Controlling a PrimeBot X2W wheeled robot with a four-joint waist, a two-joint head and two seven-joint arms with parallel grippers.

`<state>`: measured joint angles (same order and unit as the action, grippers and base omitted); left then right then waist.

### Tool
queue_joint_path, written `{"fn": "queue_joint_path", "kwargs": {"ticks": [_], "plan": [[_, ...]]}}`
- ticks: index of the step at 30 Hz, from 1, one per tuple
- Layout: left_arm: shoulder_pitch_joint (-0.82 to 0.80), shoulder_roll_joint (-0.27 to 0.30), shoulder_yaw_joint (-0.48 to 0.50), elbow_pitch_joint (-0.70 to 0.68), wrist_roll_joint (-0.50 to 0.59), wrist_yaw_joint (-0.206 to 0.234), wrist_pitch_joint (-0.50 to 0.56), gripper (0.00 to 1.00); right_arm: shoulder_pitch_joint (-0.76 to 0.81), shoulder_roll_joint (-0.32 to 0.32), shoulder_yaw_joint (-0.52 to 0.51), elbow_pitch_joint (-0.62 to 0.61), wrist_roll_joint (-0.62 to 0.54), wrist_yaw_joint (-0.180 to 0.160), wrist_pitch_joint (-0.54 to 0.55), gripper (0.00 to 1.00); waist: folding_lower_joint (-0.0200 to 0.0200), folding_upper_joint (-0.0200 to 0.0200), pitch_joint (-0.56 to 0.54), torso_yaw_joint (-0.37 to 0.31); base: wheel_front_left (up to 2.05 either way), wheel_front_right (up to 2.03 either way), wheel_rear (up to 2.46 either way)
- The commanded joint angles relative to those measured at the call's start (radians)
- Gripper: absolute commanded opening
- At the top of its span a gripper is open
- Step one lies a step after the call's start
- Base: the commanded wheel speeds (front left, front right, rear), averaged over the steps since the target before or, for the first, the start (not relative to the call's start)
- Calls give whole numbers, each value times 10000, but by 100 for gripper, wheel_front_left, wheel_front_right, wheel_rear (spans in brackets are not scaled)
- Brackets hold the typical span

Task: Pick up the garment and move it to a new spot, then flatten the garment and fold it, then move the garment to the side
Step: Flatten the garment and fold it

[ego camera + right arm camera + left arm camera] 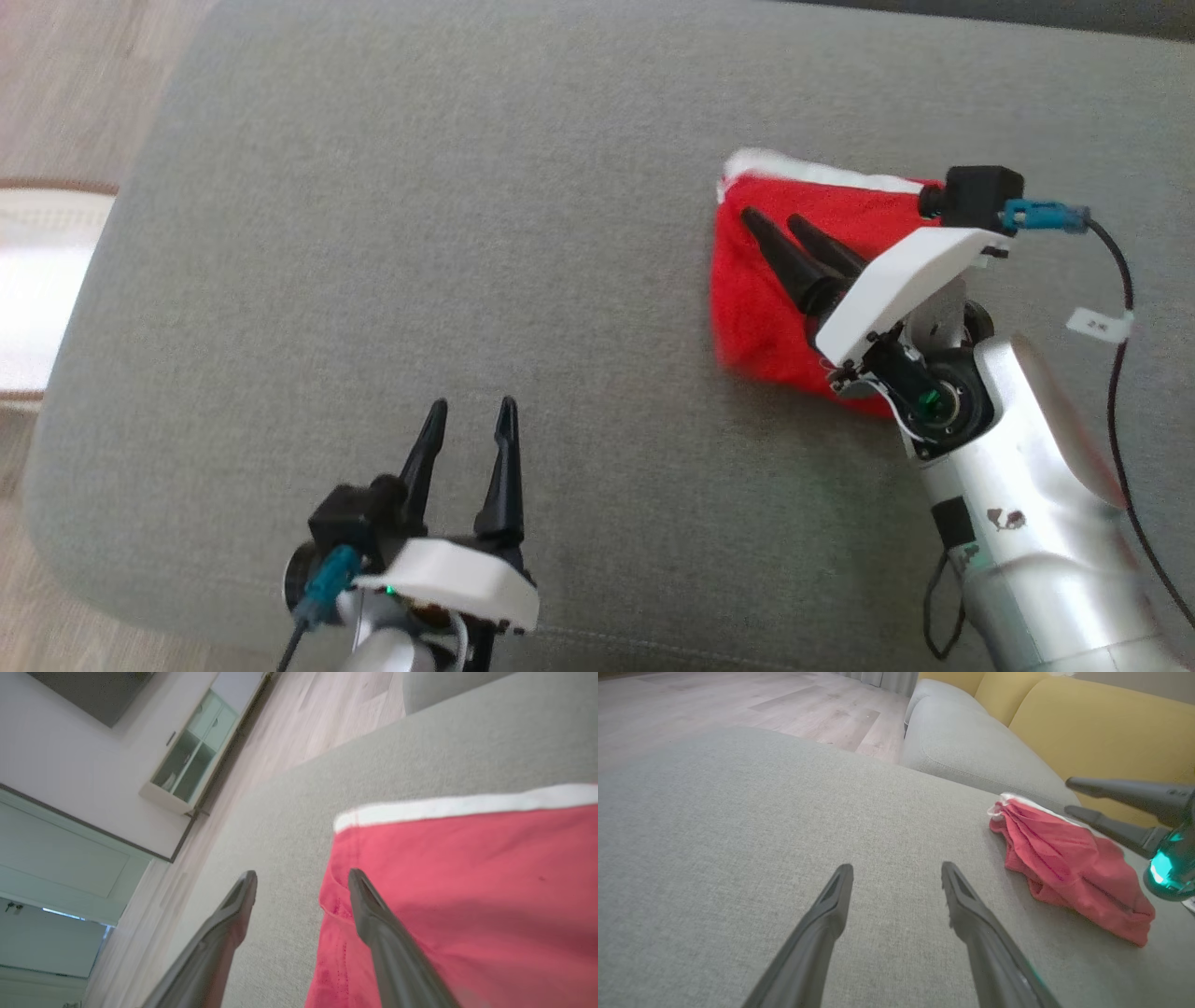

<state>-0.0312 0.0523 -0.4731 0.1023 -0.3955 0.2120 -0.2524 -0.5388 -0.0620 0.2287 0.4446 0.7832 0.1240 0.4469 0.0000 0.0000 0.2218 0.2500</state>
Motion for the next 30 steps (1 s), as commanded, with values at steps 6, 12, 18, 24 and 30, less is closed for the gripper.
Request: {"fn": "queue_joint_path", "kwargs": {"ticks": [6,12,18,24,30], "plan": [[335,-20,635,-147,303,-33,-93,100,397,117,137,-712,-366,67,-1451,100,0,0,-726,-694,0,0,0],[844,-20,1100,-215,646,-154,-93,100,1971,80,-936,-1863,-3245,67,-2633,100,0,0,-1323,-1207,0,0,0],[1259,-20,1508,-465,1049,-322,-93,100,3951,-116,-1994,-3227,-5235,67,-3658,100,0,0,-1799,-1373,0,0,0],[1578,-20,1817,-568,1257,-454,-93,100,5274,-55,-2629,-3535,-6067,67,-4668,100,0,0,-2210,-1431,0,0,0],[1882,-20,2162,-694,1418,-523,-93,100,6214,60,-3009,-3223,-6632,67,-5580,100,0,0,-2530,-1492,0,0,0]]}}
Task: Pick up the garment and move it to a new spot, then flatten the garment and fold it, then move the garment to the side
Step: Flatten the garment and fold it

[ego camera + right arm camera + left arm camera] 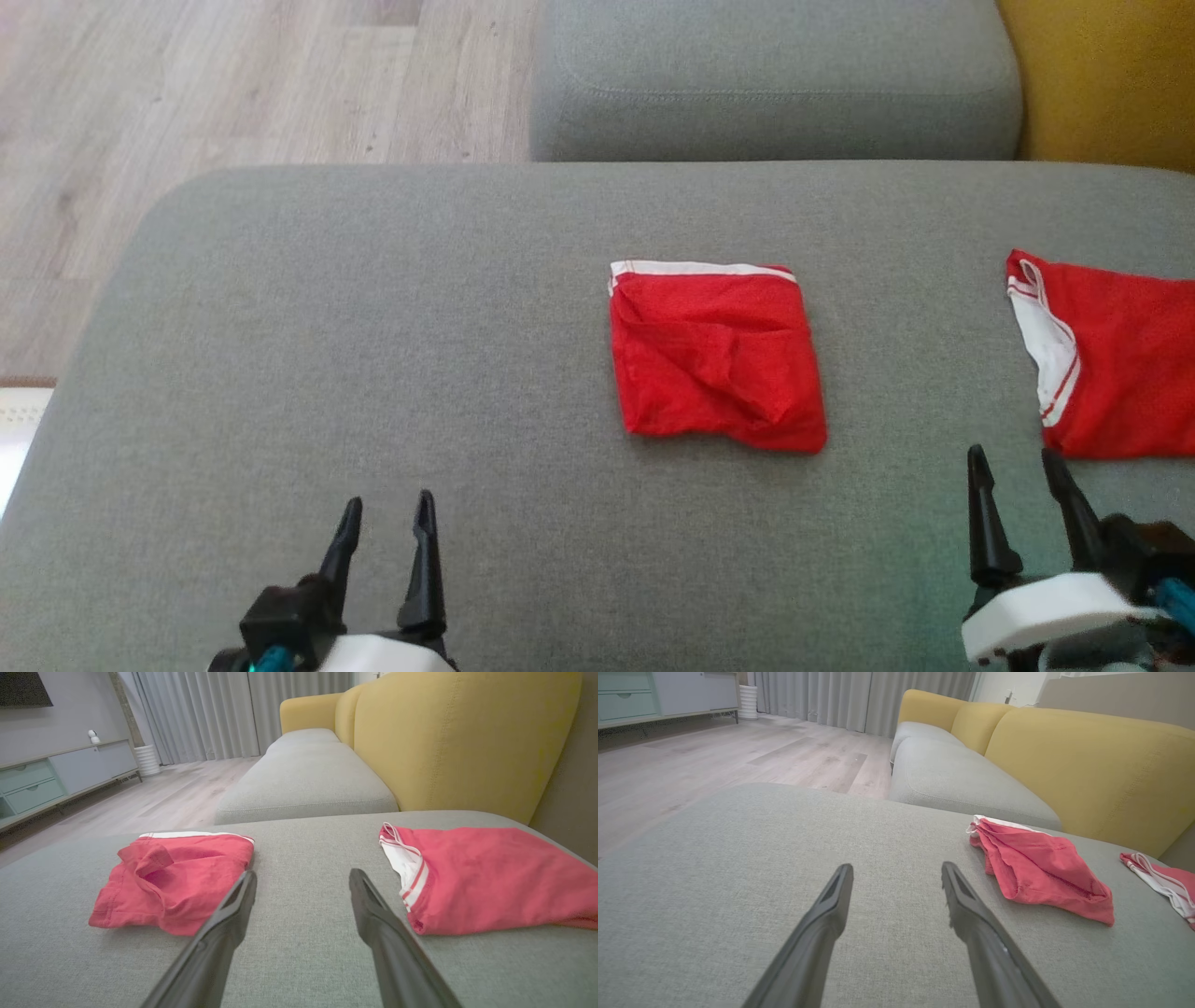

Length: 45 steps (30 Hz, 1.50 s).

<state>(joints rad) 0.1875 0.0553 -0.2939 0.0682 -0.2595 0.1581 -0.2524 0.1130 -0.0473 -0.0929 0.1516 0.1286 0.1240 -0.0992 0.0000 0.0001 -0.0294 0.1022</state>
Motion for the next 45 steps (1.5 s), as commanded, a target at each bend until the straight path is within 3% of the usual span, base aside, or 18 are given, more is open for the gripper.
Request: {"fn": "queue_joint_path", "kwargs": {"ticks": [1,12,13,14,22,30,36,45], "plan": [[-280,-51,404,-358,84,7,-93,100,-270,-75,200,-238,-69,67,-170,100,0,-1,-43,-25,0,0,0],[-252,-51,552,-377,270,-100,-93,100,-348,-34,251,197,-35,67,-360,100,0,-1,-99,76,0,0,0],[-264,-51,545,-389,269,-99,-93,100,-401,-33,294,237,38,67,-338,82,0,-1,-76,101,0,0,0],[-277,-51,532,-403,267,-97,-93,100,-478,-33,354,295,123,67,-255,2,0,-1,-45,128,0,0,0],[-714,-51,266,-512,204,-136,-93,100,-2432,-31,1231,901,-65,67,171,0,0,-1,941,460,0,0,0],[-1700,-51,-279,-366,-18,-188,-93,100,-4836,-31,2028,3628,-30,67,122,0,0,-1,2019,1205,0,0,0],[-1996,-51,-531,-325,-204,-77,-93,100,-5627,-30,2504,5192,191,67,-313,0,0,-1,2202,1544,0,0,0],[-1895,-51,-486,-229,-260,38,-93,100,-5712,-30,5129,6001,1347,67,-790,0,0,-1,2018,1620,0,0,0]]}}
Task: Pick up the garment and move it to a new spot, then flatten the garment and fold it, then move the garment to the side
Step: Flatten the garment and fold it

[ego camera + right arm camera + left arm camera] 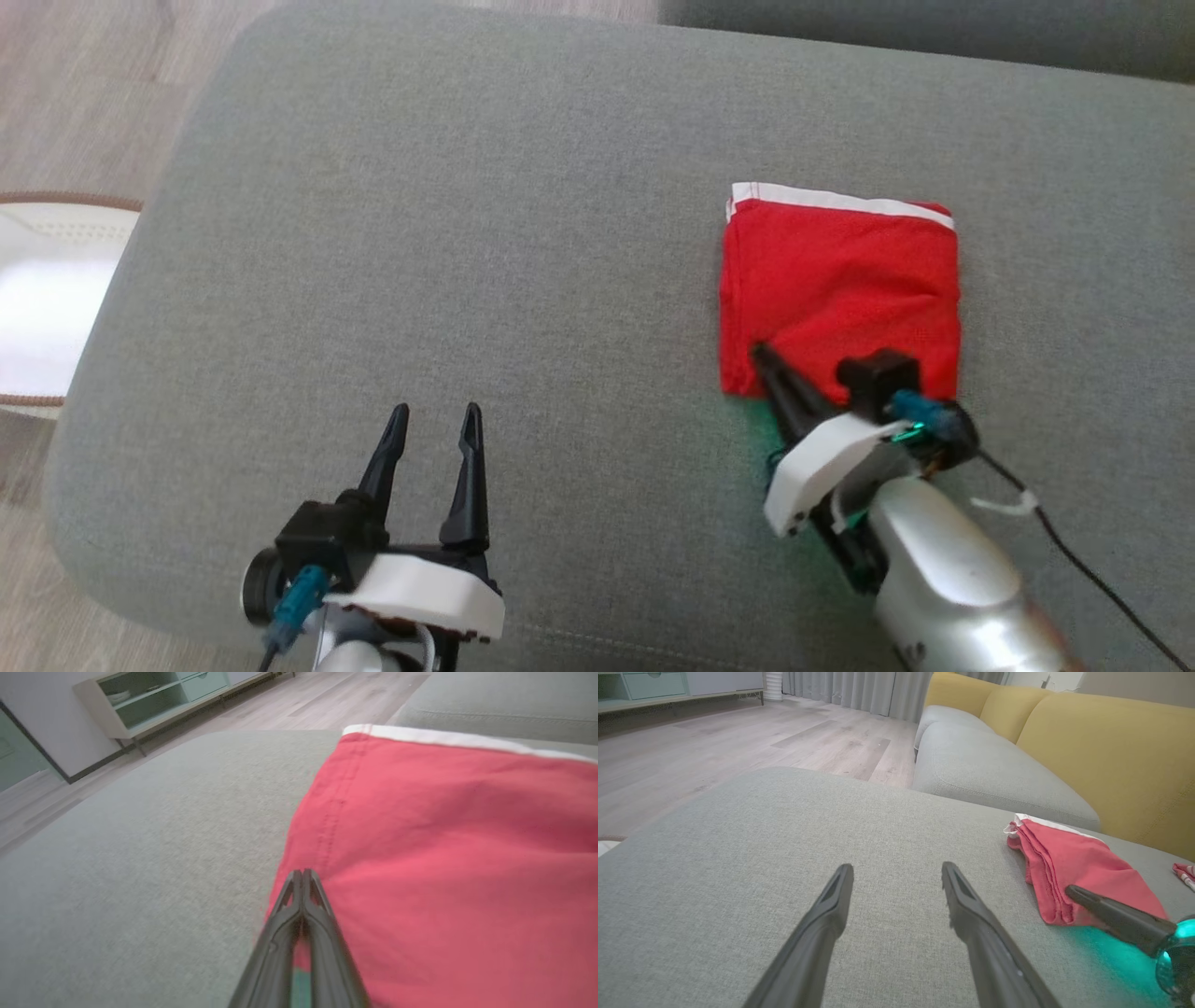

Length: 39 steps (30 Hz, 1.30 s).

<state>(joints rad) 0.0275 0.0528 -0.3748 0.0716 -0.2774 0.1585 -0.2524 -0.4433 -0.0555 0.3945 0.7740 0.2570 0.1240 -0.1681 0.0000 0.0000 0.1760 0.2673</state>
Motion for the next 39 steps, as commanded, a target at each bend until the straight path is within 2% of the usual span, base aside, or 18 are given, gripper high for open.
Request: {"fn": "queue_joint_path", "kwargs": {"ticks": [1,5,8,11,15,17,18,23,28,32,39], "plan": [[-270,-26,344,-265,-79,45,-93,100,-113,52,530,-196,168,67,-74,0,0,0,-78,-68,0,0,0],[-205,-26,400,-262,-48,38,-93,100,-8,52,1179,-165,519,67,-116,0,0,0,-292,-283,0,0,0],[-116,-26,477,-233,-6,43,-93,100,106,52,1286,-237,652,67,-326,0,0,0,-538,-522,0,0,0],[-9,-26,590,-216,49,30,-93,100,282,52,935,-358,533,67,-585,0,0,0,-808,-774,0,0,0],[230,-26,810,-131,159,2,-93,100,784,14,-200,-746,-125,67,-830,0,0,0,-1233,-1105,0,0,0],[397,-26,938,-59,249,-46,-93,100,1218,-125,-831,-1213,-472,67,-890,56,0,0,-1453,-1240,0,0,0],[488,-26,1006,-15,300,-83,-93,100,1484,-203,-1136,-1509,-594,67,-906,100,0,0,-1566,-1298,0,0,0],[969,-26,1388,159,556,-283,-93,100,3001,-594,-2595,-3154,-960,67,-931,100,0,0,-2016,-1520,0,0,0],[1224,-26,1650,263,774,-580,-93,100,4383,-581,-3758,-4280,-1000,67,-934,100,0,0,-2281,-1617,0,0,0],[1321,-26,1830,327,863,-751,-93,100,5189,-302,-4205,-4711,-986,67,-935,100,0,0,-2403,-1700,0,0,0],[1455,-26,1943,453,865,-822,-93,100,5612,-51,-4251,-5049,-1016,67,-936,100,0,0,-2442,-1903,0,0,0]]}}
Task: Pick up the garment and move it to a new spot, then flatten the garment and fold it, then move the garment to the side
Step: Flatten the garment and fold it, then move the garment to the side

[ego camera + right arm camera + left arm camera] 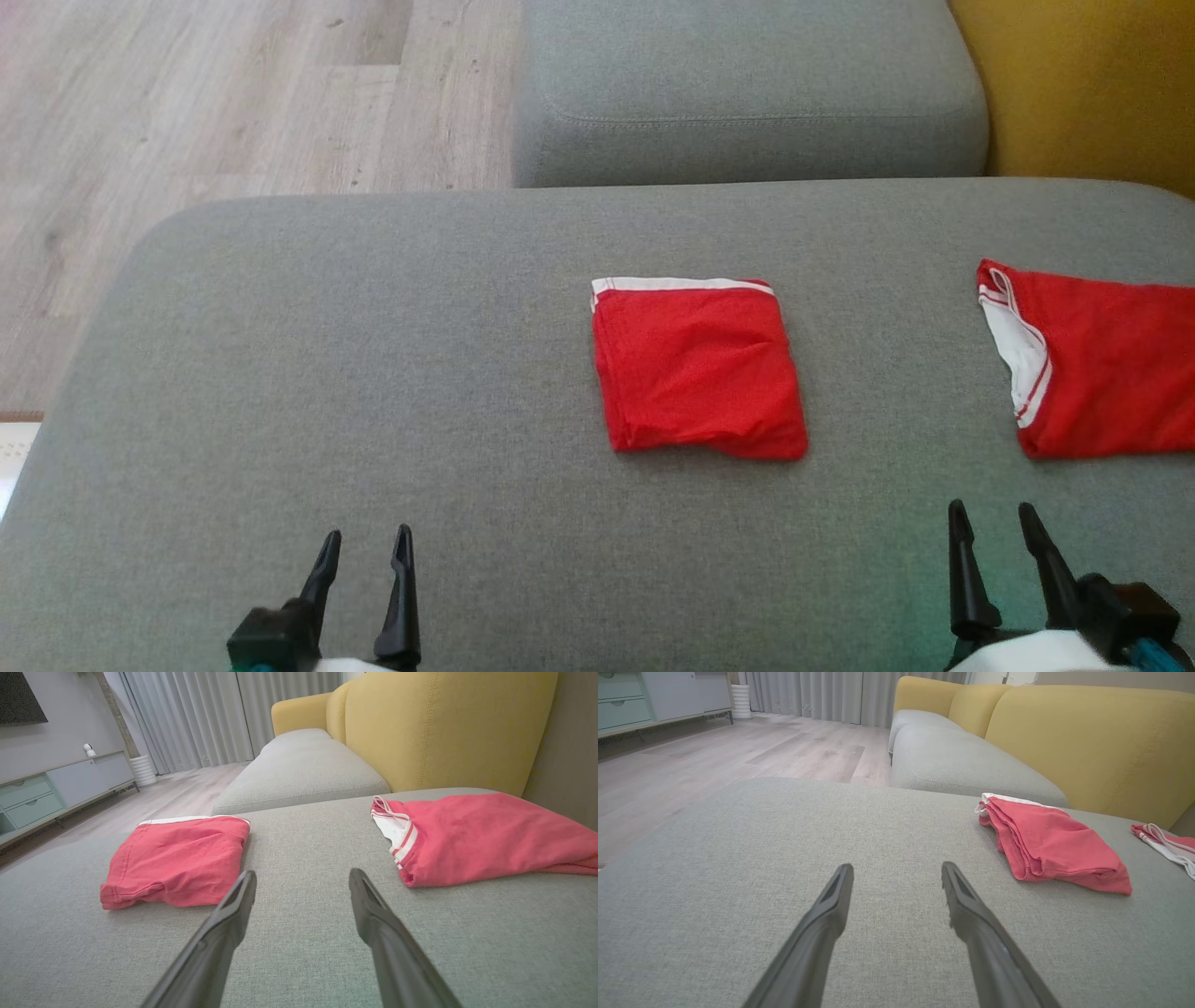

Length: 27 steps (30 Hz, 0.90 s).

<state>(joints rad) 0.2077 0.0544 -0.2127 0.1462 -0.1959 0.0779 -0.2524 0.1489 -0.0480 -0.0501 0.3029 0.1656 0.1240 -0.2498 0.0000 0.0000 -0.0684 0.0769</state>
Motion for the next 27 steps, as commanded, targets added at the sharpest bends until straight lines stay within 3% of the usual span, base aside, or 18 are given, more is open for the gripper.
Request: {"fn": "queue_joint_path", "kwargs": {"ticks": [1,22,27], "plan": [[-337,-41,319,-270,45,-25,-93,100,-307,-105,211,-365,-102,67,-119,100,0,0,5,-18,0,0,0],[-428,-41,135,-156,-30,26,-93,100,-434,-25,320,-333,-252,67,-120,100,0,0,173,258,0,0,0],[-470,-41,65,-183,-67,30,-93,100,-940,-24,855,-506,1409,67,1095,100,0,0,329,315,0,0,0]]}}
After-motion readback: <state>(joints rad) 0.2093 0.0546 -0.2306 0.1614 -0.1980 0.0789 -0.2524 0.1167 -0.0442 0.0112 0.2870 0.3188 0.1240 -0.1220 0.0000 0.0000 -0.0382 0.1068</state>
